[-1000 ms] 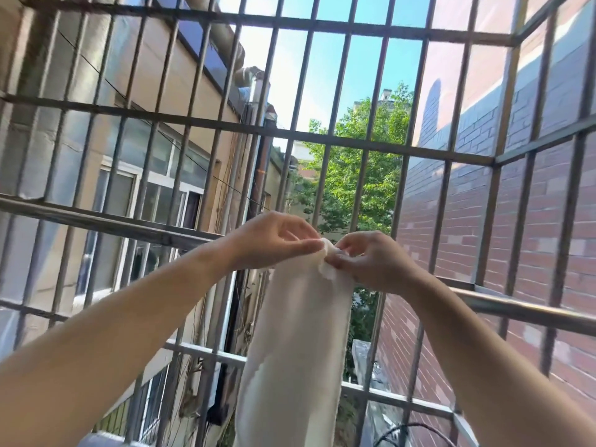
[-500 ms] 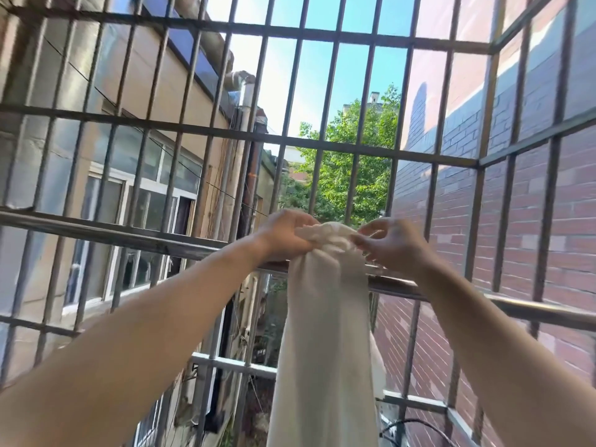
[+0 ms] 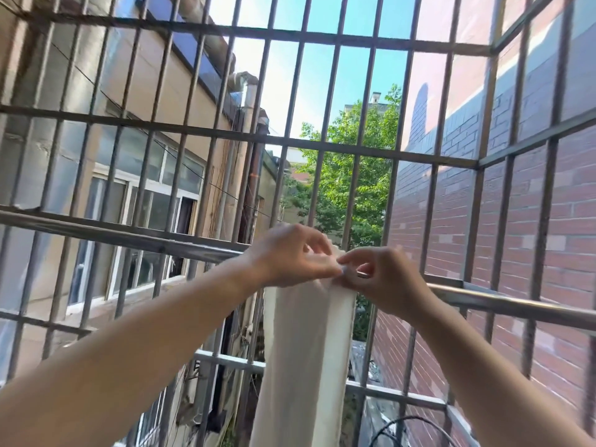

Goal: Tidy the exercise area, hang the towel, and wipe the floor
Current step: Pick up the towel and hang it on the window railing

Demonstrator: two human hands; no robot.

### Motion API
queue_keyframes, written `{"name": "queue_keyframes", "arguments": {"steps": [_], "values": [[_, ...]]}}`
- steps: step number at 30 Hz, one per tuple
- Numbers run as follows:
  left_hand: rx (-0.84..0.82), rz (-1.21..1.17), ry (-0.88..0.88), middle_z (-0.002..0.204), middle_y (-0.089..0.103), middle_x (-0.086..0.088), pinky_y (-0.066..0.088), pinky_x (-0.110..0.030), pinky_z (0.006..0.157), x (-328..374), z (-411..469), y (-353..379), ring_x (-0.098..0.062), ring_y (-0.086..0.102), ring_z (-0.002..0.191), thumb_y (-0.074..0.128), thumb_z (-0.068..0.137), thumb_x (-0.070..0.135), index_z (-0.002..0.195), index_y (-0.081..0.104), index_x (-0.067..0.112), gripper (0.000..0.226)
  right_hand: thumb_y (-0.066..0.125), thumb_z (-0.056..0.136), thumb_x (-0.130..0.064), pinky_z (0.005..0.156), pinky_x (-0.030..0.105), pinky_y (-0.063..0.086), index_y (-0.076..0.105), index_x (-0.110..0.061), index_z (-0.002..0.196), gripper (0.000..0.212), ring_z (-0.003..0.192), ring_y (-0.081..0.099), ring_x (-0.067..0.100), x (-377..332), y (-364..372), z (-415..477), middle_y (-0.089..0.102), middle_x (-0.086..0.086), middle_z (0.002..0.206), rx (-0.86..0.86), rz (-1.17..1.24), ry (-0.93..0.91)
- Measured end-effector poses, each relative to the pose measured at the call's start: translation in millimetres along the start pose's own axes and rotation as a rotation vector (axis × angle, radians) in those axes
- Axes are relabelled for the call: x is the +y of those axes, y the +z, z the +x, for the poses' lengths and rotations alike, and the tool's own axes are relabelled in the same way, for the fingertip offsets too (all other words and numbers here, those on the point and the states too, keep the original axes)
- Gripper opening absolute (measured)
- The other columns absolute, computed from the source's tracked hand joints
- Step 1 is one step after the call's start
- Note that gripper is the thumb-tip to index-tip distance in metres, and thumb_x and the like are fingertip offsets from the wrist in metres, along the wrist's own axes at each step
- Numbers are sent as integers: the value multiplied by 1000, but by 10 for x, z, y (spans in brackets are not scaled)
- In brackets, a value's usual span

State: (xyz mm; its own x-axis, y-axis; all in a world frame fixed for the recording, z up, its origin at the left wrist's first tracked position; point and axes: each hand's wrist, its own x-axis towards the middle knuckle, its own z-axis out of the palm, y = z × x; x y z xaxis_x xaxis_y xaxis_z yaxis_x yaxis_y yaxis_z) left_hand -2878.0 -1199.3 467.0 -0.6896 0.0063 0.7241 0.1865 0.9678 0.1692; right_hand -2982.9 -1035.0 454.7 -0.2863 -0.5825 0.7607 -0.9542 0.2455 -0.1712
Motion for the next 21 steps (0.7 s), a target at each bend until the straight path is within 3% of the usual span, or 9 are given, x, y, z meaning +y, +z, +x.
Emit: {"name": "queue_keyframes", "arguments": {"steps": [3,5,7,12,16,21], "values": [[44,114,28,95,59,14,45,-25,71,-4,-34,126,-6,54,84,76,63,57,100,64,33,46,81,69,-26,71,25,56,67,-25,106,40,76,68,4,22,26,-39,72,-7,89,31,0,8],[78,110,44,101,64,9,41,-23,69,-18,-48,153,-7,54,83,78,66,46,101,66,30,40,83,66,-29,72,29,57,63,-25,113,51,76,68,5,22,28,-55,72,-6,90,49,6,13],[85,78,47,100,67,6,42,-22,70,-23,-63,141,-8,57,83,77,73,37,100,69,26,31,84,64,-29,71,27,56,62,-25,112,53,75,68,4,30,31,-64,72,-7,89,65,25,17],[114,-67,-39,89,68,10,49,-23,75,-64,-30,50,-9,63,83,66,86,28,97,72,24,14,81,68,-13,60,5,47,75,-17,85,18,62,61,-11,46,11,-29,70,-9,73,204,87,46],[187,-144,-126,96,71,2,52,-29,80,-160,144,-68,-12,64,84,63,88,25,102,72,17,18,80,69,-9,63,3,45,75,-17,77,12,61,63,-6,159,-204,22,70,-8,69,194,73,95],[74,-135,-292,97,68,3,50,-31,87,-372,250,-182,-12,61,91,68,84,30,104,69,19,23,79,72,-15,58,1,44,75,-16,81,10,67,63,2,346,-457,67,72,-1,77,180,22,197]]}}
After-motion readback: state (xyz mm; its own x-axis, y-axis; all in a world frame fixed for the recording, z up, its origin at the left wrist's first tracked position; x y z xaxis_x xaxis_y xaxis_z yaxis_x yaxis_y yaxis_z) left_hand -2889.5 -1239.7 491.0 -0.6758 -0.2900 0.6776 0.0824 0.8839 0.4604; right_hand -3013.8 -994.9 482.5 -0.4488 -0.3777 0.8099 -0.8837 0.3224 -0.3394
